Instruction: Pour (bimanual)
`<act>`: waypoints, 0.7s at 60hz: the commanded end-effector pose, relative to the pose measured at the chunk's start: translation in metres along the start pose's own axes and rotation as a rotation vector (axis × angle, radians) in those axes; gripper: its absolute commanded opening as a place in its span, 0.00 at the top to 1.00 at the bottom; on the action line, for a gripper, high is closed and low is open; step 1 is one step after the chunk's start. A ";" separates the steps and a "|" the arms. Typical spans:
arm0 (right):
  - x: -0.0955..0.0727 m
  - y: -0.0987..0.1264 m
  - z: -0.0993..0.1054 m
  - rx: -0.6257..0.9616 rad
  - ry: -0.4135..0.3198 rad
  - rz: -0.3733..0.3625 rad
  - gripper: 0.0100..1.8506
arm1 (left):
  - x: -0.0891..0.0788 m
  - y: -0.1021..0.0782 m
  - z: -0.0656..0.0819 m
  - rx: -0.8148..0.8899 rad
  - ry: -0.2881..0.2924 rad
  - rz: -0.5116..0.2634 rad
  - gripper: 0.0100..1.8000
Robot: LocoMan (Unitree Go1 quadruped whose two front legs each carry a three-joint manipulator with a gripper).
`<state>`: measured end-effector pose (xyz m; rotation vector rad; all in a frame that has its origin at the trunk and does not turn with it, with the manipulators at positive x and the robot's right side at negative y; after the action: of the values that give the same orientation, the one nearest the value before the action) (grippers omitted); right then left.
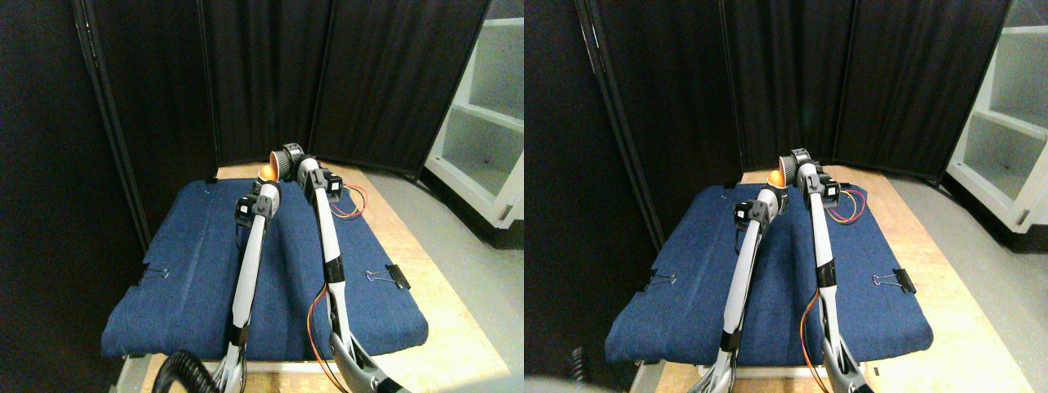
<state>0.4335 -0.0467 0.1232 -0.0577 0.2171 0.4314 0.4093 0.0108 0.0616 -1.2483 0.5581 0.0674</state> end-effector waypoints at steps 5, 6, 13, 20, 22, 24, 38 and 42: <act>-0.007 -0.004 0.009 -0.023 -0.041 -0.002 0.83 | -0.003 -0.009 0.001 -0.022 -0.011 -0.046 0.82; -0.008 -0.004 0.009 -0.020 -0.040 -0.010 0.83 | -0.003 -0.009 0.001 -0.021 -0.010 -0.048 0.82; -0.014 -0.009 0.007 0.040 -0.031 -0.048 0.82 | -0.004 -0.008 0.002 -0.019 -0.011 -0.055 0.82; -0.019 -0.017 0.002 0.105 -0.037 -0.065 0.83 | -0.006 -0.009 0.002 -0.018 -0.010 -0.059 0.82; -0.020 -0.018 0.000 0.118 -0.027 -0.089 0.82 | -0.007 -0.009 0.002 -0.019 -0.010 -0.059 0.82; -0.021 -0.020 -0.001 0.123 -0.028 -0.100 0.82 | -0.007 -0.009 0.003 -0.021 -0.010 -0.058 0.82; -0.026 -0.032 -0.011 0.303 -0.117 -0.119 0.78 | -0.010 -0.009 0.006 -0.026 -0.012 -0.078 0.82; -0.028 -0.035 -0.014 0.354 -0.153 -0.126 0.82 | -0.011 -0.009 0.007 -0.026 -0.019 -0.085 0.82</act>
<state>0.4218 -0.0896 0.1072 0.2964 0.2158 0.2503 0.4046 0.0164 0.0664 -1.2665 0.5347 0.0555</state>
